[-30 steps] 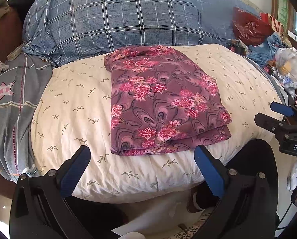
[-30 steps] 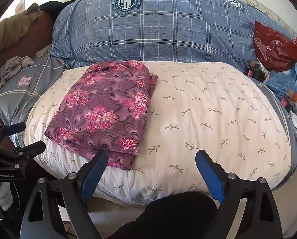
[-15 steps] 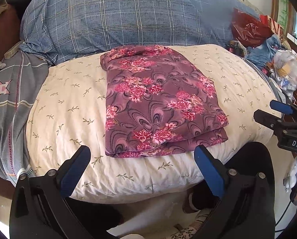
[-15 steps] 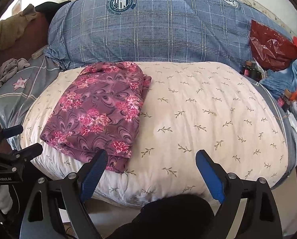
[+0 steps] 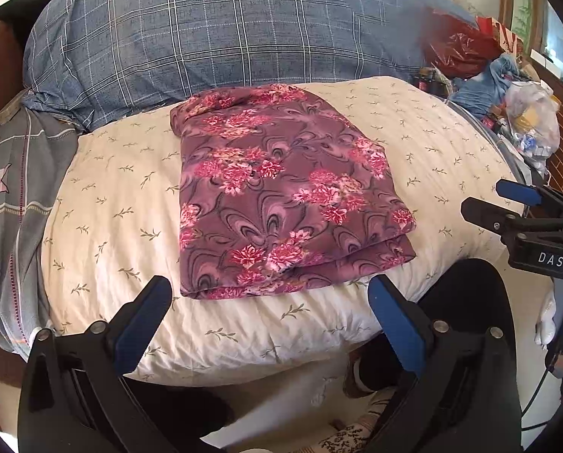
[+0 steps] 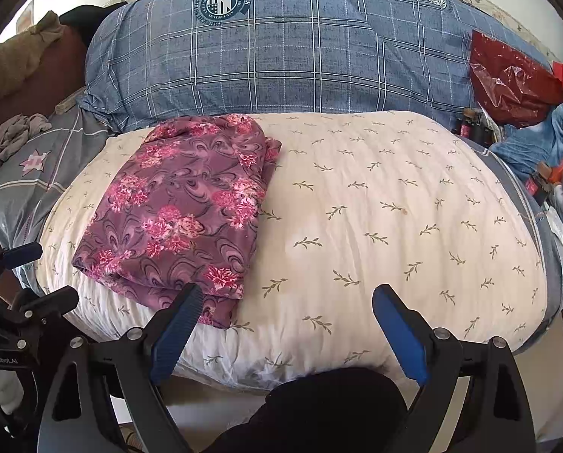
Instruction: Fold small clothes
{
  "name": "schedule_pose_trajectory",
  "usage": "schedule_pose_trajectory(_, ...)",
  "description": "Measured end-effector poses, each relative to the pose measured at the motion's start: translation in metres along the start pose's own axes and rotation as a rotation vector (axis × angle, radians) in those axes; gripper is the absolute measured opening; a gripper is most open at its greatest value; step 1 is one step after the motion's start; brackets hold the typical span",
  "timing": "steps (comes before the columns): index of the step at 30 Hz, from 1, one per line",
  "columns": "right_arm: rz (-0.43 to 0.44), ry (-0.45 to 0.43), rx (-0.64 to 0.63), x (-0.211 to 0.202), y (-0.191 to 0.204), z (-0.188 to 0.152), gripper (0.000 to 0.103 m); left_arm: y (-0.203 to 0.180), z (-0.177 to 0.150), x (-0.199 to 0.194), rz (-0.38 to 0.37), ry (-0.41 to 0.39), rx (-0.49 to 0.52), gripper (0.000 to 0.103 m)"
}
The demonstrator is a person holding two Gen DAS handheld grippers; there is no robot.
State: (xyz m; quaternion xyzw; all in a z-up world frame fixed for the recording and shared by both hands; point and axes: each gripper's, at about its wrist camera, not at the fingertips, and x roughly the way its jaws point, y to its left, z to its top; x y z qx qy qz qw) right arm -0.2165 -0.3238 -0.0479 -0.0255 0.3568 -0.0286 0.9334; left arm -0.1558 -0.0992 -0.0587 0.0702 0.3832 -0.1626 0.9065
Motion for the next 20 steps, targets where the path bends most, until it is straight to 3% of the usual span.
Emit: schedule_pose_trajectory(20, -0.017, 0.023, 0.033, 0.007, -0.012, -0.001, 0.093, 0.0, 0.008, 0.007, 0.002, -0.006, -0.011, 0.103)
